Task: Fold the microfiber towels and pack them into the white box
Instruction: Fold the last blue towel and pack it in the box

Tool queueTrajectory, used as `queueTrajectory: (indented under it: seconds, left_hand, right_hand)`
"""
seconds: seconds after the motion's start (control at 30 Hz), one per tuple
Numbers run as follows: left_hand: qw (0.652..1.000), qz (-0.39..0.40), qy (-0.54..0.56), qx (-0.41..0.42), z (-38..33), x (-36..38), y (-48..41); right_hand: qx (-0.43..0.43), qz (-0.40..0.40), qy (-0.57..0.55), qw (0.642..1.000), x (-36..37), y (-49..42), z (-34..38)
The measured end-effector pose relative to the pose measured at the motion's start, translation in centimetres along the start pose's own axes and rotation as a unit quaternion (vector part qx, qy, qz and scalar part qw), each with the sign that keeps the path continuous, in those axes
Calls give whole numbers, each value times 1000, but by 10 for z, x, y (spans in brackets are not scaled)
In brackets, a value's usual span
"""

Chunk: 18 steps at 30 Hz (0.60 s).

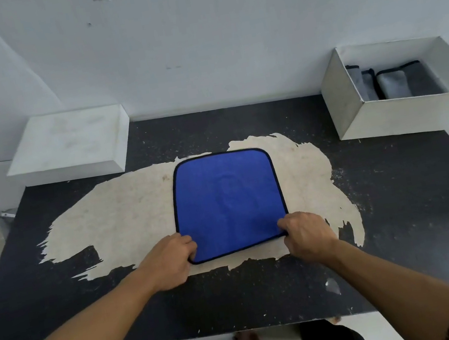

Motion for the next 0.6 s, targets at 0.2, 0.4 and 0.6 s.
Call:
queueTrajectory:
  seconds: [0.2,0.4,0.6]
  left_hand:
    - [989,135,51,22,-17,11,8]
    - [936,-10,316,-154,24,-32,-25]
    - [841,-130,426,-309,64,-39,-50]
  right_hand:
    - [-20,126,-22,992,8,0,5]
    - [138,-25,-267,953,-16,-17,-47]
    - [282,-132,-472,825,-9,-49,-88]
Point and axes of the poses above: each hand's wrist, its own y-axis away from the middle knuckle, its own x-axis out of the palm, z = x × y, the point moved 7 cm from there along -y, towards the middle knuckle, and after that the axes turned 4 degrees about -x, right-handed, at the moved point
